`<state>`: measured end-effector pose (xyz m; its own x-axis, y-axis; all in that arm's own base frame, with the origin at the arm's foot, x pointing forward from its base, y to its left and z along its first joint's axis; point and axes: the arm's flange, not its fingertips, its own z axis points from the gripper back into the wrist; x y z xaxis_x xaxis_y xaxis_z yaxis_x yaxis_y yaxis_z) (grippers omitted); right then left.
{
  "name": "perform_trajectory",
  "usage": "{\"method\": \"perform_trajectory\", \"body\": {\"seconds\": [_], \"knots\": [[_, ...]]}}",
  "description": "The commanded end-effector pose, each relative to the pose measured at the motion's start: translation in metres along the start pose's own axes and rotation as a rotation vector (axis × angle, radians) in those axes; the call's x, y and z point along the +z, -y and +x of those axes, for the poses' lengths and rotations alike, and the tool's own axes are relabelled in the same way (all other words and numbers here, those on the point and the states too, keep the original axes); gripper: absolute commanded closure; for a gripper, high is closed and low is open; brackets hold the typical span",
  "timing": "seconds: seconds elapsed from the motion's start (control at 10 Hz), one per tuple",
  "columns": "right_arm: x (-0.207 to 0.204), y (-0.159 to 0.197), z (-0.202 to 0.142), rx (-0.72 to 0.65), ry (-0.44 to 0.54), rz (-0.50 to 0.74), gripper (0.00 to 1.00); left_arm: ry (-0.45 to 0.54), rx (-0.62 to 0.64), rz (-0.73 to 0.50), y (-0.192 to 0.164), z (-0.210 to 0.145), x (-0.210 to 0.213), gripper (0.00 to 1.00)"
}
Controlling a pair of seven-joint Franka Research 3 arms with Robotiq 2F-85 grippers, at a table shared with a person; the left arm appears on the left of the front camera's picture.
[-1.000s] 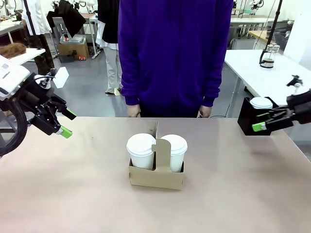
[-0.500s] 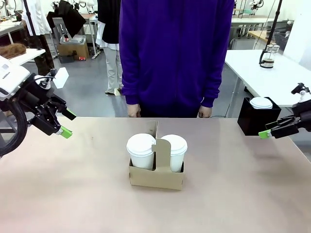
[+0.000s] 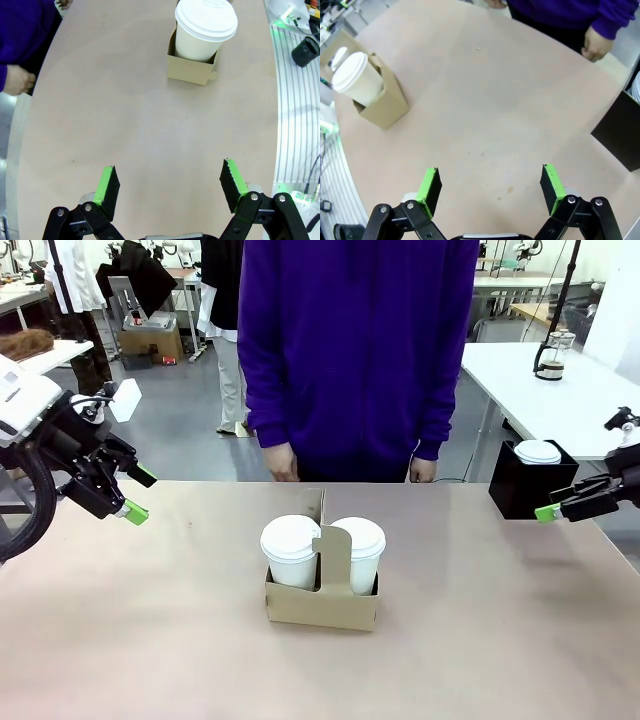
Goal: Pour a drink into a cup and package it in a carrier.
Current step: Insert the held 600 ml Paper Cup into the Cup Carrier.
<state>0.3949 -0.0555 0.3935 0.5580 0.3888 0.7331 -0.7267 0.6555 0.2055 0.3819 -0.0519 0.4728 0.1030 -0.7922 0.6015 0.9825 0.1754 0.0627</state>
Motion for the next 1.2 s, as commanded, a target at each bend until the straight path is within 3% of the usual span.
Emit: {"method": "perform_trajectory", "body": {"seconds": [0.0,1.1], "knots": [[0.0013,0.0004,-0.0002,0.020,-0.002,-0.006,0.00,0.011,-0.010,-0.007,0.0004,-0.0005,0.0019,0.00],[0.0013,0.0004,-0.0002,0.020,-0.002,-0.006,0.00,0.011,-0.010,-0.007,0.0004,-0.0005,0.0019,0.00]]}}
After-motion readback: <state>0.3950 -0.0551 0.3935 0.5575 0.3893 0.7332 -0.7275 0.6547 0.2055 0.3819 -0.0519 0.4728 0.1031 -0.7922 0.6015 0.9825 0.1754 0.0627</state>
